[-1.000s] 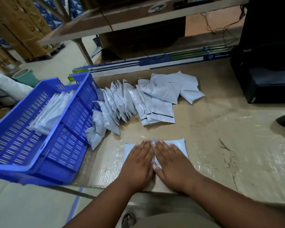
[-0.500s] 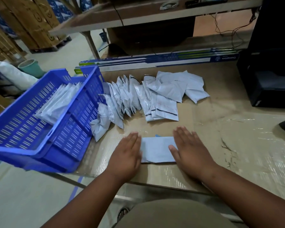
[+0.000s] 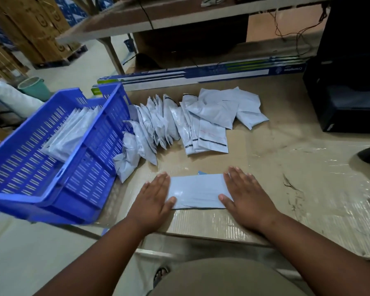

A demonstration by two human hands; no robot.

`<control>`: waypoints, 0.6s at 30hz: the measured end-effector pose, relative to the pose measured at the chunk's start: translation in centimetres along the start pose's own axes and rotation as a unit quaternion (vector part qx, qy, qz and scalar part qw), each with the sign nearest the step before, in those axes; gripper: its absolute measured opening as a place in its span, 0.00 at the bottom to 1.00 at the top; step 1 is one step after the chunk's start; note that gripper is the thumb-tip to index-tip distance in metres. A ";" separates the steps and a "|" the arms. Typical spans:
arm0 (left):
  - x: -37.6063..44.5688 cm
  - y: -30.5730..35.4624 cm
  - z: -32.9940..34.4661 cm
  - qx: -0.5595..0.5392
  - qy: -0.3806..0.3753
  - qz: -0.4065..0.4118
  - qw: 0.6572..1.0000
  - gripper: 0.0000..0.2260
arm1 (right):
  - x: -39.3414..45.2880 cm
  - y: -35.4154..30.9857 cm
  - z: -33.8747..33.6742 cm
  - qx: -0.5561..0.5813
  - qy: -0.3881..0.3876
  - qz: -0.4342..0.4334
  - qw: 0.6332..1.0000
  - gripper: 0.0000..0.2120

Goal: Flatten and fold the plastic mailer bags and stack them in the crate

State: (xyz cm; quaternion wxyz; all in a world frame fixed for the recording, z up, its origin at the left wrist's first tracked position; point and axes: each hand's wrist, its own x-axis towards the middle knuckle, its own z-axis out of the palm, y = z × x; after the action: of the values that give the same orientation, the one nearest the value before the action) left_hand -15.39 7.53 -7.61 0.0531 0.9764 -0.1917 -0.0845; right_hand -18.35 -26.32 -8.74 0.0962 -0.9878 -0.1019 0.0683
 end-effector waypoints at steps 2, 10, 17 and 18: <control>-0.2 0.2 -1.5 0.006 -0.032 -0.019 0.999 0.39 | -0.7 1.0 -0.4 0.008 -0.002 0.009 1.000 0.42; 5.1 6.5 -8.2 0.035 -0.066 0.052 0.996 0.46 | -2.5 0.1 -2.8 0.056 0.078 -0.051 0.994 0.34; 8.9 7.6 -9.6 0.065 -0.154 -0.003 0.986 0.46 | -4.5 -0.7 -4.0 0.086 0.174 -0.157 0.968 0.14; 9.2 7.6 -10.1 0.050 -0.155 -0.001 0.987 0.38 | -4.6 -0.9 -4.2 0.088 0.178 -0.158 0.967 0.13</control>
State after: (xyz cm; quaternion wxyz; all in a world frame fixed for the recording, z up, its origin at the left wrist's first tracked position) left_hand -7.88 -2.31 1.95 -0.0266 0.9530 -0.2007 -0.2254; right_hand -22.36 -27.20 -3.96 0.2089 -0.9431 -0.2313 -0.1159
